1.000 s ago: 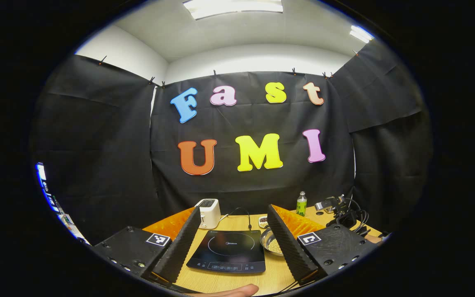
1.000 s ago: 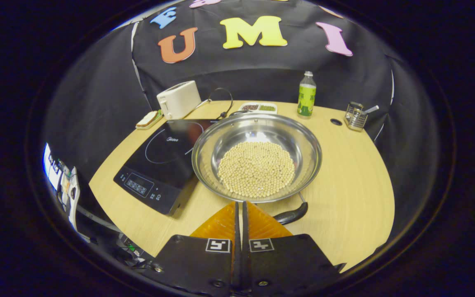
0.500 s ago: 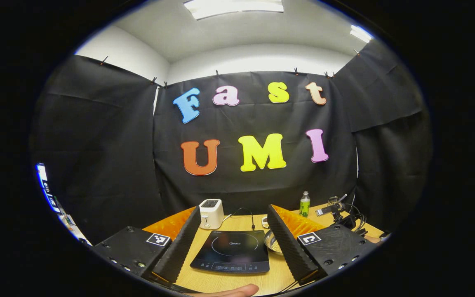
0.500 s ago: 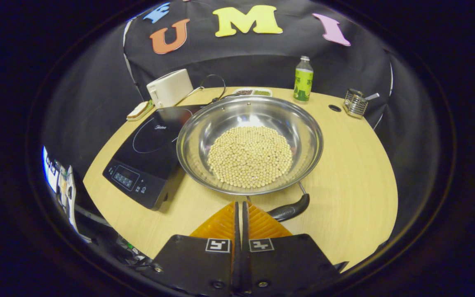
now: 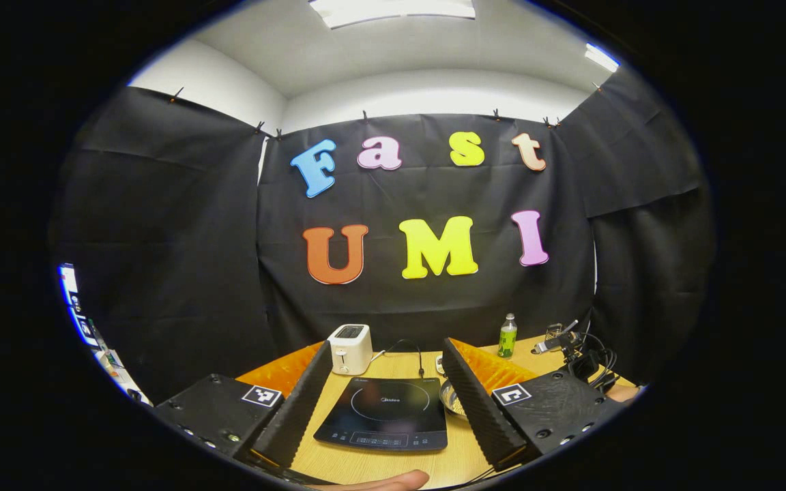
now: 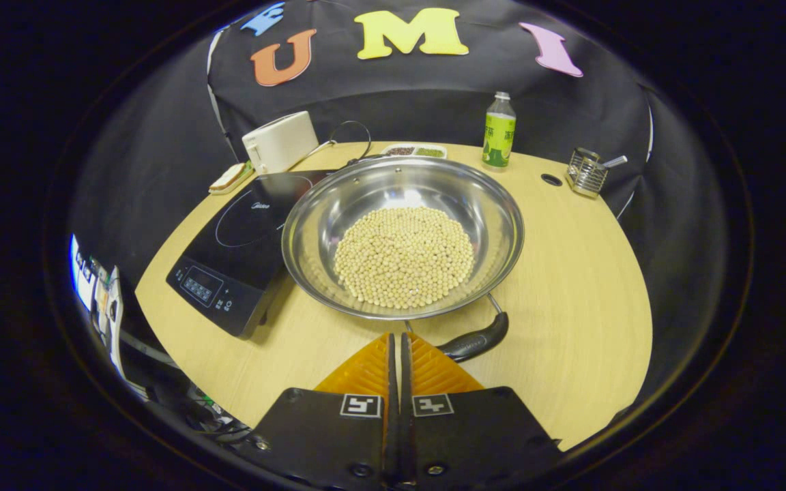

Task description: First push the handle of the pot to place it horizontally, then grasp the pot with both hands and set it on the induction cooktop.

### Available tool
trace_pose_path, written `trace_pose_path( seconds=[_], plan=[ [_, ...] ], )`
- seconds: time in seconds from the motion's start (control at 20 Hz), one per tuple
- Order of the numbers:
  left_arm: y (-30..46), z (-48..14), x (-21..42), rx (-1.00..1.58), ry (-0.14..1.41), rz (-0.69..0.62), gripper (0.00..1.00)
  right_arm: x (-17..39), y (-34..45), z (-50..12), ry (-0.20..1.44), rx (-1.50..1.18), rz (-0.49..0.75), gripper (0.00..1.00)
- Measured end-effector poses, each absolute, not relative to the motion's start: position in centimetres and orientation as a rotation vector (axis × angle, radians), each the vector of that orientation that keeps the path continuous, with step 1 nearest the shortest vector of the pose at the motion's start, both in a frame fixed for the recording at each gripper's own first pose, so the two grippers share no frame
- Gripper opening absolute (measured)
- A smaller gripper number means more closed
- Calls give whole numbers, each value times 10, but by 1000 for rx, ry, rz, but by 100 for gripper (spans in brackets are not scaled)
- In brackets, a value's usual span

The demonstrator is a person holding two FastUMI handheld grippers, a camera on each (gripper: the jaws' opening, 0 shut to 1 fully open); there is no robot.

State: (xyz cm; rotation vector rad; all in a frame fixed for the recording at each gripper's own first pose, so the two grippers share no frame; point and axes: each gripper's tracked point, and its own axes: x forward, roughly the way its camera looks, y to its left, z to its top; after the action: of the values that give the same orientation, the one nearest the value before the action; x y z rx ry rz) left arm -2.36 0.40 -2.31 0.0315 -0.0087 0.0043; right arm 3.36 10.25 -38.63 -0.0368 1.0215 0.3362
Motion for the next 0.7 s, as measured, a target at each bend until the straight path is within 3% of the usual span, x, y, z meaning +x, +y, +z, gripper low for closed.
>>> trace_pose_path(
  seconds=[0.35, 0.7],
  plan=[
    [-23, -20, -15, 47, -62, -26, 96, 39, 91, -388, 1018, -20, 376, 1],
    [-42, -34, 13, 47, -23, -18, 96, 53, 68, -391, 1004, -63, 375, 4]
  ],
)
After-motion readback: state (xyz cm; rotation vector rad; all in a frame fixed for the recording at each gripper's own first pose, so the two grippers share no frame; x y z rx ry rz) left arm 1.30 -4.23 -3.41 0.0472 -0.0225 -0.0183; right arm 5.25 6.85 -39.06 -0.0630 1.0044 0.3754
